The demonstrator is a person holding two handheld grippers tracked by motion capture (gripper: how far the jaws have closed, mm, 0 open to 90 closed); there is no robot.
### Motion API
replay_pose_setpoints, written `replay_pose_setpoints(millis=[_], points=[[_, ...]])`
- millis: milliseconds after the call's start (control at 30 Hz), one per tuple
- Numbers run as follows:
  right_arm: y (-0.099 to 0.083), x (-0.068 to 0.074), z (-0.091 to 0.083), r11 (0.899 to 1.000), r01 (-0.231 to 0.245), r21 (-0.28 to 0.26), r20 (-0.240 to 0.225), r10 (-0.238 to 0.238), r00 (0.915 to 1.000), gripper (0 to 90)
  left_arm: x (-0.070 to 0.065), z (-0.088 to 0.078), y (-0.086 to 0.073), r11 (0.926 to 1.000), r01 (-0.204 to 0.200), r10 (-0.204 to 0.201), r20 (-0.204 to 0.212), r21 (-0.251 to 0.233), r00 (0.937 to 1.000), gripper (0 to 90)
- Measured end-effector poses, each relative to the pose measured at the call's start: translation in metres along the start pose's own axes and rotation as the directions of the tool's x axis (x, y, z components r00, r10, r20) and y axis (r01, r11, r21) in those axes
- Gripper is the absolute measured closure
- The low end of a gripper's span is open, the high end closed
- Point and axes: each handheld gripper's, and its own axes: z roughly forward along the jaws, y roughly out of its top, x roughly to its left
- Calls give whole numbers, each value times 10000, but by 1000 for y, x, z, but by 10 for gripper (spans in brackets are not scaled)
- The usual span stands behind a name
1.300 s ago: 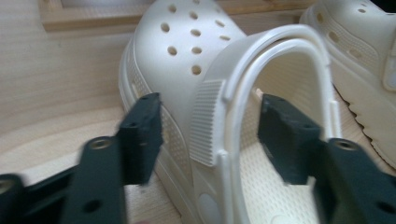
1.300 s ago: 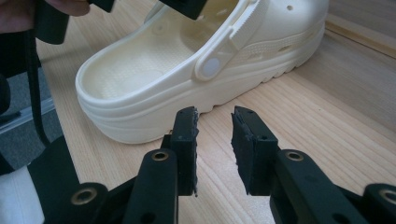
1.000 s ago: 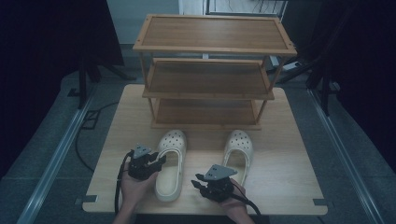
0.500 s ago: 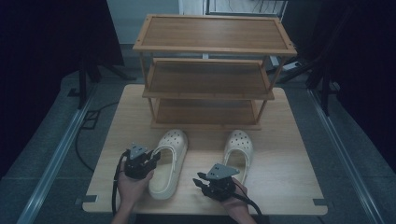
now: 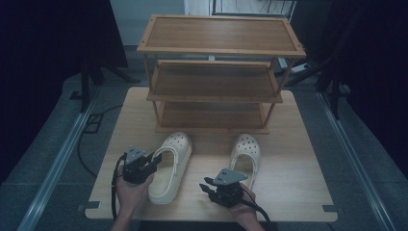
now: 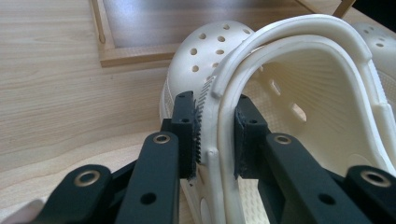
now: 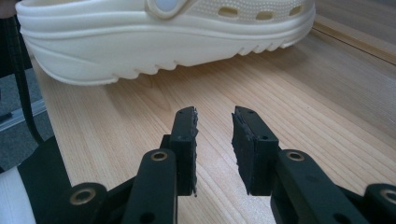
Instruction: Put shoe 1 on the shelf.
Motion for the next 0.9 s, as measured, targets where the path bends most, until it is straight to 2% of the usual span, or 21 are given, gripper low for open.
replay_pose_setpoints(millis=[300, 600, 900], points=[[-1, -1, 0, 9999, -103, -18, -48, 103, 9999, 699, 3, -4, 3, 9998, 113, -111, 109, -170, 9999, 745], [0, -3, -3, 9997, -205, -139, -57, 205, 9998, 700, 1, -2, 9, 9999, 14, -11, 140, -155, 9999, 748], [1, -9, -7, 9991, -334, -249, -25, 333, 9994, 700, -1, 21, 23, 9999, 28, -27, 148, -97, 9999, 749]])
